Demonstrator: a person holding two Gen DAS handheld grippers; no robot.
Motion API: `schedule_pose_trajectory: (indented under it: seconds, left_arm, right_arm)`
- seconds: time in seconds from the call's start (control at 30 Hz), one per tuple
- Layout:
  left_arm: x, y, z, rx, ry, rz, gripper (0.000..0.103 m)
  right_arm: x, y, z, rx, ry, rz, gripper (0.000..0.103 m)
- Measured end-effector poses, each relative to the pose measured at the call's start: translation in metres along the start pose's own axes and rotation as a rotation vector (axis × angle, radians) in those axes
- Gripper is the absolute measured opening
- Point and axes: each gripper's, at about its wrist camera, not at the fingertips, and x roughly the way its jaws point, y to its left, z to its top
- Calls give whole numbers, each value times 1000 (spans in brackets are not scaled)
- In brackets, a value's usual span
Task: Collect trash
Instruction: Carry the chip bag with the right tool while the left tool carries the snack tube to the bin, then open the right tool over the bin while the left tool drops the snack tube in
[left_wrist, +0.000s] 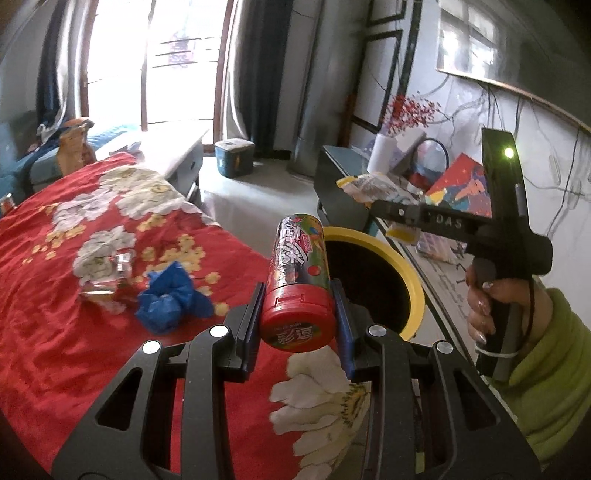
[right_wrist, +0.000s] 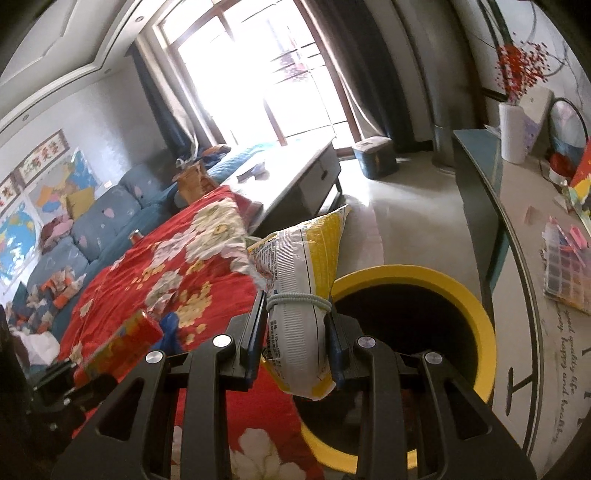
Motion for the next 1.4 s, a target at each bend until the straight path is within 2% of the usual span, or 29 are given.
schedule_pose_trajectory:
  seconds: [0.57,0.97,1.23,1.27,1.3,1.37,1.4]
  left_arm:
    - [50,-34,-2,55,95,-60,27]
    - [100,-44,-6,81,201,-85,27]
    - [121,-46,-5,86,221,-93,27]
    - [122,-46,-4,81,219,-96,29]
    - [122,-45,-4,77,217,-102,31]
    - [119,-42,-3,63,201,-100,55]
    - [118,-41,-4,57,197,-99,59]
  right_arm:
    - [9,-50,-8,77,43,-49,28]
    - [17,-66,-13,111,73,-54,29]
    - [21,-76,-14,130,83,-52,31]
    - [21,-76,-14,132,84,-51,33]
    - [20,-76,-14,133,81,-56,39]
    - [19,-77,-14,135,74,-54,48]
    - [19,-76,-14,133,71,-56,53]
